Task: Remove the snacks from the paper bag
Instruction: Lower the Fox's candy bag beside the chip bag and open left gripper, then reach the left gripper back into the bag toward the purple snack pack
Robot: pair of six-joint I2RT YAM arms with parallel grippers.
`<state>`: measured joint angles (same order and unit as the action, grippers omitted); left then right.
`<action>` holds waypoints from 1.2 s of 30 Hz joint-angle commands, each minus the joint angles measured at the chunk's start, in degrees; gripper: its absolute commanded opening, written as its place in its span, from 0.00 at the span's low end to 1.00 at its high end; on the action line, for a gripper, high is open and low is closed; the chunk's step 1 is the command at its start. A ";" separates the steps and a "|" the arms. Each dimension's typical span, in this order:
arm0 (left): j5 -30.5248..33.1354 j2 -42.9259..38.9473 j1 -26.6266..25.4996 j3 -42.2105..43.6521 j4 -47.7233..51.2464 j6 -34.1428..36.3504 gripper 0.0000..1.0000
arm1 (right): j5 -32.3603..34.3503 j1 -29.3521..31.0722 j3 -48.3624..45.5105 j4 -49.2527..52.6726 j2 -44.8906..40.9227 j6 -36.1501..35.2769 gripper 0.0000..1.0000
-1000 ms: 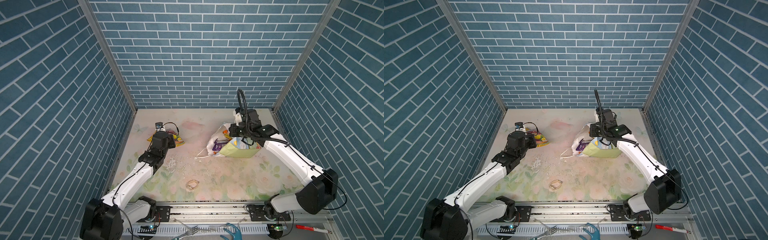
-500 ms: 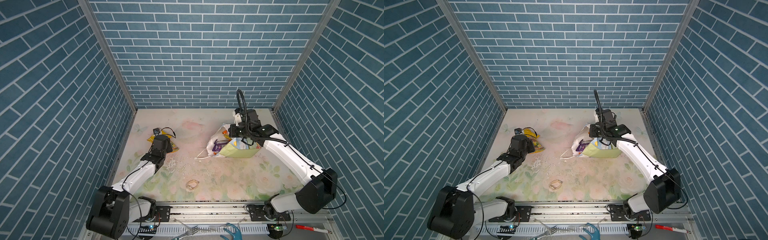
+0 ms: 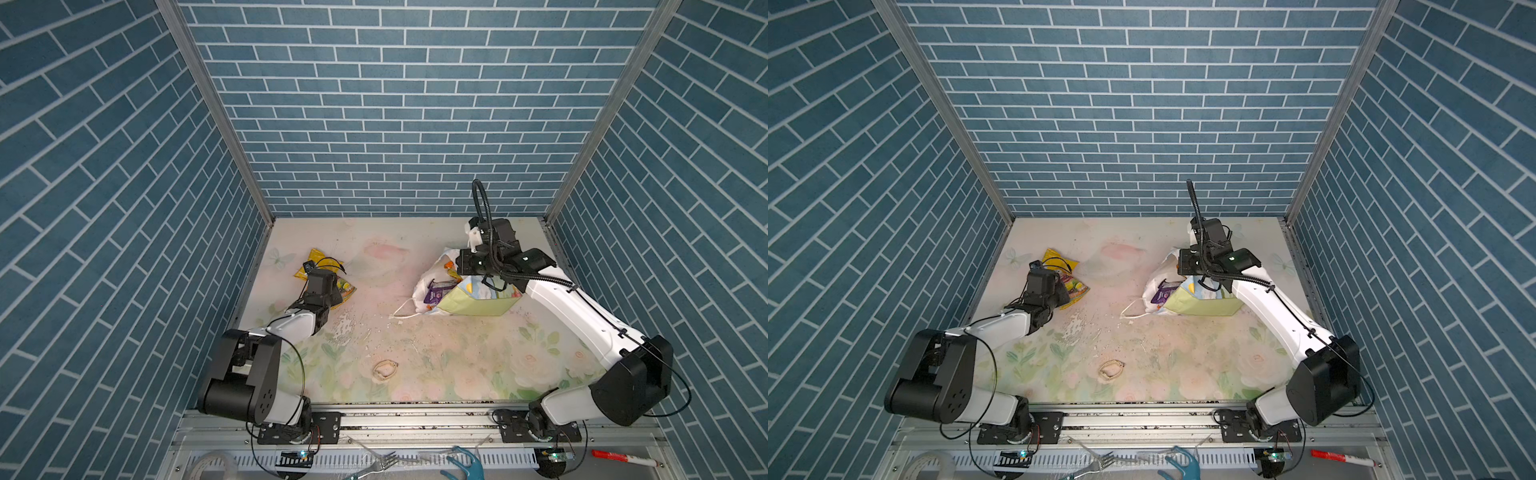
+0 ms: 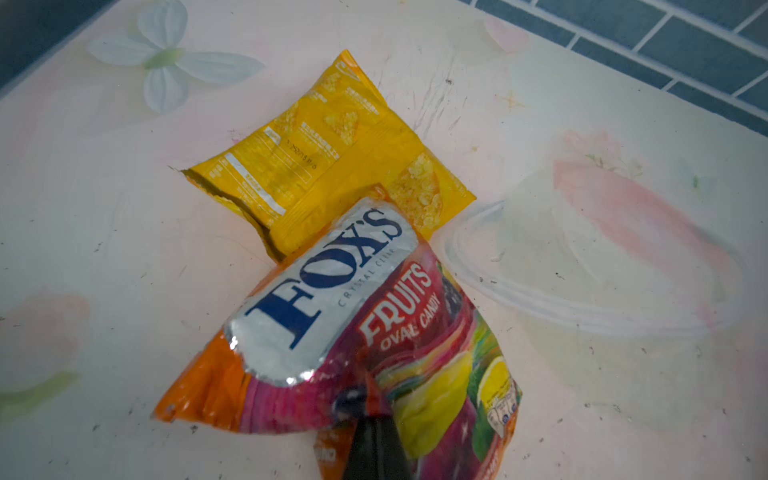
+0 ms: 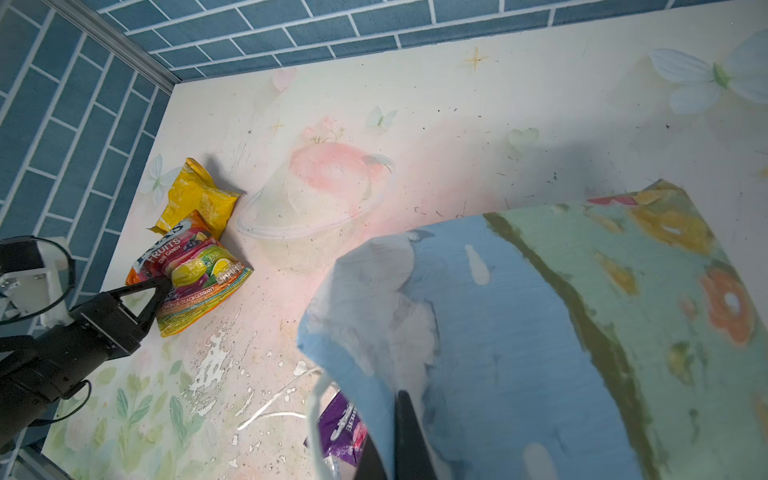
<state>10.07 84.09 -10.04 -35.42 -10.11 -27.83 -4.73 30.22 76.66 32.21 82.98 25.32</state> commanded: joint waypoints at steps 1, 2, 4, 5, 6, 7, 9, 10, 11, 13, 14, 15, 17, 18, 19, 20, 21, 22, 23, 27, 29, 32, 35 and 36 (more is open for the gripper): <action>-3.31 1.86 0.55 -2.91 -0.08 1.07 0.57 | 0.82 0.02 2.64 0.33 0.85 1.66 0.00; -4.45 2.19 0.56 -3.59 0.38 1.65 0.72 | 0.94 0.02 2.65 0.47 0.94 1.75 0.00; -8.20 1.94 0.62 -4.35 2.86 1.93 0.92 | 1.78 0.02 3.11 0.99 1.41 1.50 0.00; -10.17 1.29 0.57 -6.19 4.26 2.25 0.99 | 2.55 0.00 3.58 1.82 1.75 1.40 0.00; -12.34 0.11 0.40 -6.18 4.20 2.09 1.00 | 3.33 0.02 4.23 2.87 2.15 1.23 0.00; -13.66 -1.43 0.15 -5.28 2.93 1.48 1.00 | 3.81 0.02 4.77 3.73 2.50 1.14 0.00; -15.81 -4.14 -0.06 -4.75 2.06 0.46 1.00 | 3.94 0.02 5.22 4.35 2.81 1.05 0.00; -17.24 -4.30 -0.06 -5.01 3.48 0.26 1.00 | 3.87 0.02 5.33 4.38 2.97 1.05 0.00; -17.60 -4.46 -0.42 -5.18 3.98 -0.01 1.00 | 3.81 -0.04 5.41 4.36 3.21 1.05 0.00; -18.44 -5.79 -1.40 -4.09 1.85 -0.35 1.00 | 4.24 0.02 6.41 5.00 3.99 1.05 0.00; -18.51 -6.67 -1.70 -3.27 1.51 -0.60 1.00 | 4.48 0.02 7.32 5.79 4.64 0.92 0.00; -19.30 -7.09 -1.77 -3.36 1.70 -0.64 1.00 | 4.43 0.02 8.48 6.70 5.21 0.79 0.00; -19.90 -6.55 -1.95 -4.32 3.34 -0.59 0.99 | 4.30 0.02 10.04 7.82 6.10 0.69 0.00; -20.11 -6.43 -2.16 -4.36 3.35 -0.64 1.00 | 4.14 0.02 10.20 7.81 6.17 0.79 0.00; -20.55 -6.49 -2.28 -4.35 3.06 -0.77 1.00 | 4.27 0.08 10.10 7.57 6.17 0.91 0.00; -21.30 -6.45 -2.41 -4.34 2.71 -0.98 0.99 | 4.37 0.10 9.81 7.21 6.12 1.03 0.00; -22.09 -6.36 -2.51 -4.32 2.41 -1.40 1.00 | 4.70 0.15 9.52 6.84 5.95 1.14 0.00; -22.80 -6.40 -2.66 -4.31 2.17 -1.85 1.00 | 5.15 0.19 9.43 6.74 5.81 1.26 0.00; -23.39 -6.72 -2.81 -4.32 1.88 -2.11 1.00 | 5.62 0.18 9.44 6.75 5.88 1.31 0.00; -25.14 -8.20 -3.55 -3.39 1.46 -3.23 1.00 | 6.19 0.35 9.47 6.73 6.17 1.31 0.00; -25.18 -9.37 -4.08 -2.81 1.34 -3.57 1.00 | 6.14 0.28 9.42 6.73 6.39 1.10 0.00; -24.85 -11.69 -4.63 -2.22 1.57 -3.91 1.00 | 5.89 0.35 8.61 6.16 6.29 0.48 0.00; -23.88 -14.09 -5.18 -2.44 2.73 -3.91 1.00 | 5.48 0.37 5.98 3.16 5.08 0.33 0.00; -23.04 -14.78 -5.60 -2.55 3.18 -3.81 1.00 | 5.00 0.37 5.16 2.07 4.73 0.34 0.00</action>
<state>-14.13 71.18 -14.81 -38.28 -7.46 -31.51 -0.71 30.50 83.66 37.32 88.90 25.28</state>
